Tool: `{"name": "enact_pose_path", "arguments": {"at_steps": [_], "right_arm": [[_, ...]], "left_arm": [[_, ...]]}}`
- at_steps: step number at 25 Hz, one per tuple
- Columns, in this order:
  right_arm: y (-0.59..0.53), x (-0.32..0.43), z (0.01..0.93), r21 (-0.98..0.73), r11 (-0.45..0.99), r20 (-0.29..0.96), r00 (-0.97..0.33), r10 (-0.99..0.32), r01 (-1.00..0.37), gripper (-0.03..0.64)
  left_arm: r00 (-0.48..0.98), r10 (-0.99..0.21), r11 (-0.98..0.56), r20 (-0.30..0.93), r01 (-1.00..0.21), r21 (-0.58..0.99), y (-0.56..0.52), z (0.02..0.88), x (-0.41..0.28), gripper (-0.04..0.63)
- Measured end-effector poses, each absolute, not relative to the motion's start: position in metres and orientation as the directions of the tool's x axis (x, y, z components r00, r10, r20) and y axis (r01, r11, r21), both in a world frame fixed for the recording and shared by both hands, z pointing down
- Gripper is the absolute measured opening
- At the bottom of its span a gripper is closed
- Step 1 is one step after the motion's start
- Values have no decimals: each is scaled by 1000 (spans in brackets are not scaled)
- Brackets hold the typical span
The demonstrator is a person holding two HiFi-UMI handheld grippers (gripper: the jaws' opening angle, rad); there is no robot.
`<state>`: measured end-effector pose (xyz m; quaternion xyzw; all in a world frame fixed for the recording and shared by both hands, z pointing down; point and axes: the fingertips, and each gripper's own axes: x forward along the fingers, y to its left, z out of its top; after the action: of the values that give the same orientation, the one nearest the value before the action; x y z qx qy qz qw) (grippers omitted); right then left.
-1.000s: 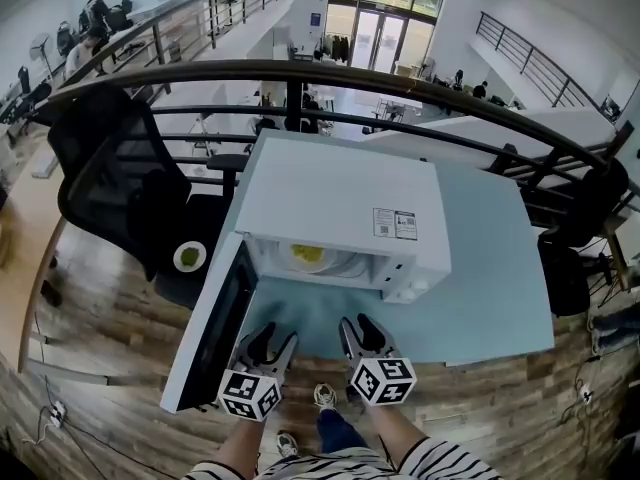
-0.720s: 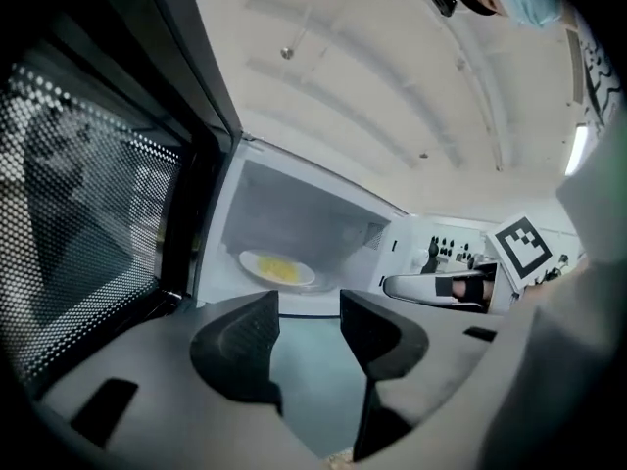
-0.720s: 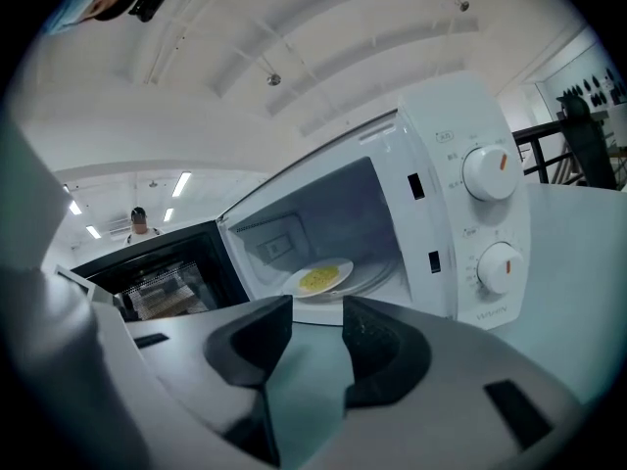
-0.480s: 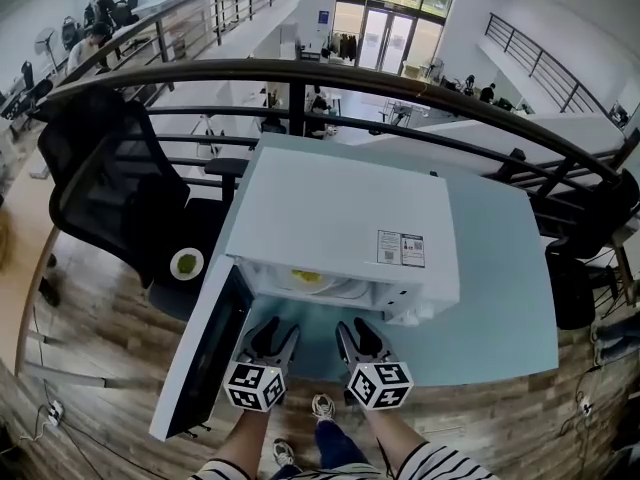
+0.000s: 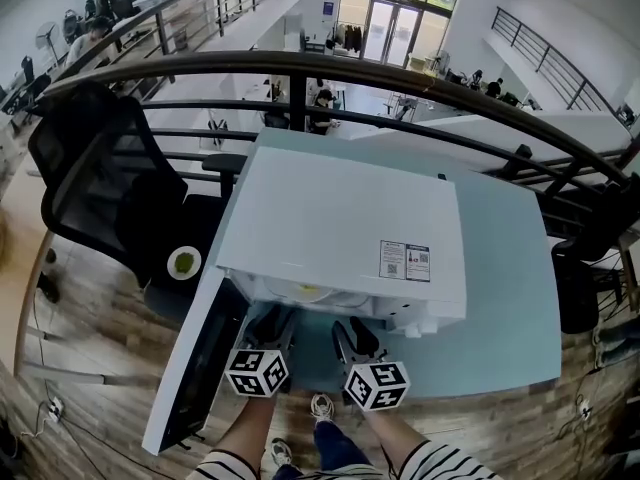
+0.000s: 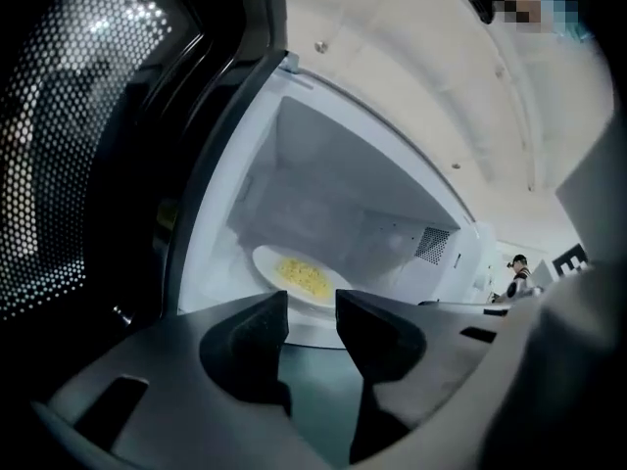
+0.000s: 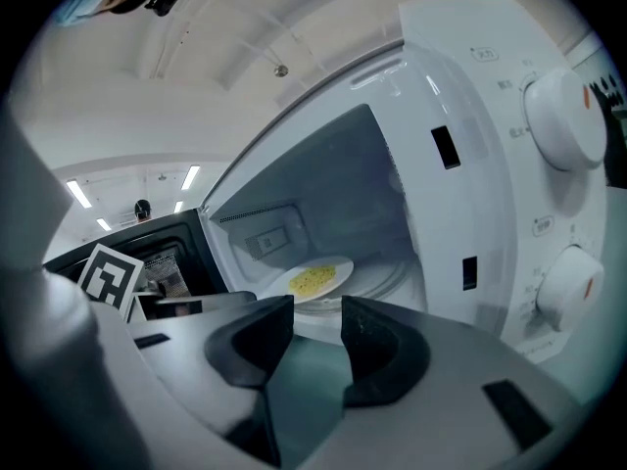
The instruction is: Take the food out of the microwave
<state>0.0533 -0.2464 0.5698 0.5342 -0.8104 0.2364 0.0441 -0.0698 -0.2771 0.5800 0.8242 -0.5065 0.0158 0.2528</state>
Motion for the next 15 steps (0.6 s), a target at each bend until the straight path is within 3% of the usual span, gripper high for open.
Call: {"name": "enact_pose_path", "arguments": {"at_steps": [15], "right_arm": [[-263, 56, 579, -349, 335, 328, -449, -831, -875, 155]], "left_arm": [[400, -853, -106, 334, -760, 641, -321, 600, -79, 163]]}}
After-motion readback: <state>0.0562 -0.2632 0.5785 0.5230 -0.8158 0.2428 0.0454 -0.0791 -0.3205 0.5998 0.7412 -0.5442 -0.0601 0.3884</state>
